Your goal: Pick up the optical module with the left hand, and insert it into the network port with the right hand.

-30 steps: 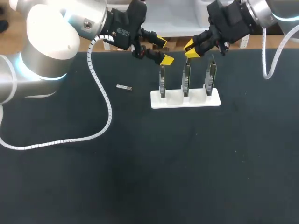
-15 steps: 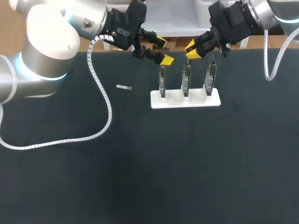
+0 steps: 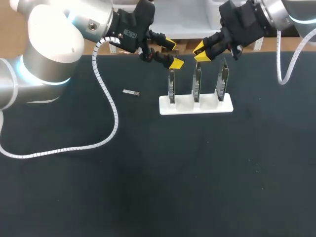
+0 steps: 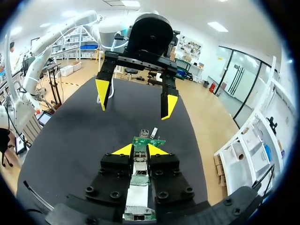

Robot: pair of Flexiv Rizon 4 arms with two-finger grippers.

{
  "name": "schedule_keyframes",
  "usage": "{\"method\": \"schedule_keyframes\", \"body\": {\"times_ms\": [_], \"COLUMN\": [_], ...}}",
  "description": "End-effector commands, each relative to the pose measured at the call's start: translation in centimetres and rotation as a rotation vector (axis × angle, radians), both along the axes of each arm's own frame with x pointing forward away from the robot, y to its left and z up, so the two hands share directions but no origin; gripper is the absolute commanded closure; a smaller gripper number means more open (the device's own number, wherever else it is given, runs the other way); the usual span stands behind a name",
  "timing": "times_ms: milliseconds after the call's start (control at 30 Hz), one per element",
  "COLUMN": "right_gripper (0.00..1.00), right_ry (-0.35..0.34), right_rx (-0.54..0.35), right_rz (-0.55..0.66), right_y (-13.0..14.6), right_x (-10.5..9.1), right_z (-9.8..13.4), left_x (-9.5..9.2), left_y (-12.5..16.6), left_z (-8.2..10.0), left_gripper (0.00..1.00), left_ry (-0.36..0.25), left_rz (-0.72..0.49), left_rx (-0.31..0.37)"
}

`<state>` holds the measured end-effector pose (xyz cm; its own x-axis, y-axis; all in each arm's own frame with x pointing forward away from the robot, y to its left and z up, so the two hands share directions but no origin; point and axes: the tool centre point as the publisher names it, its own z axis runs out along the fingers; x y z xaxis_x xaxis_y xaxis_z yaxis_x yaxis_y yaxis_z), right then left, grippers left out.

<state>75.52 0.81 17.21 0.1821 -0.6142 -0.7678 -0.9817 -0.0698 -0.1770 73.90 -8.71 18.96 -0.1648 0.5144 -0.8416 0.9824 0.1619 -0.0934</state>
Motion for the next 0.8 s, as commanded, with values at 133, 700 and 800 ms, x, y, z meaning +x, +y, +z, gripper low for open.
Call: {"method": "schedule_keyframes", "body": {"times_ms": [133,700,800], "right_gripper": [1.00,1.00,1.00], "right_ry": [0.011,-0.002,-0.001], "right_rx": [-0.006,0.003,0.000], "right_rz": [-0.009,-0.008,-0.010], "right_y": [-0.20,-0.17,-0.33], "right_x": [-0.05,-0.04,0.01], "right_z": [-0.43,0.05,0.00], "left_x": [-0.04,-0.04,-0.04], "left_y": [-0.07,-0.07,-0.07], "left_z": [0.09,0.09,0.09], "left_gripper": [0.00,0.00,0.00], "left_ry": [0.002,0.002,0.002], "left_rz": [0.003,0.003,0.003], "left_rx": [0.006,0.006,0.006]}}
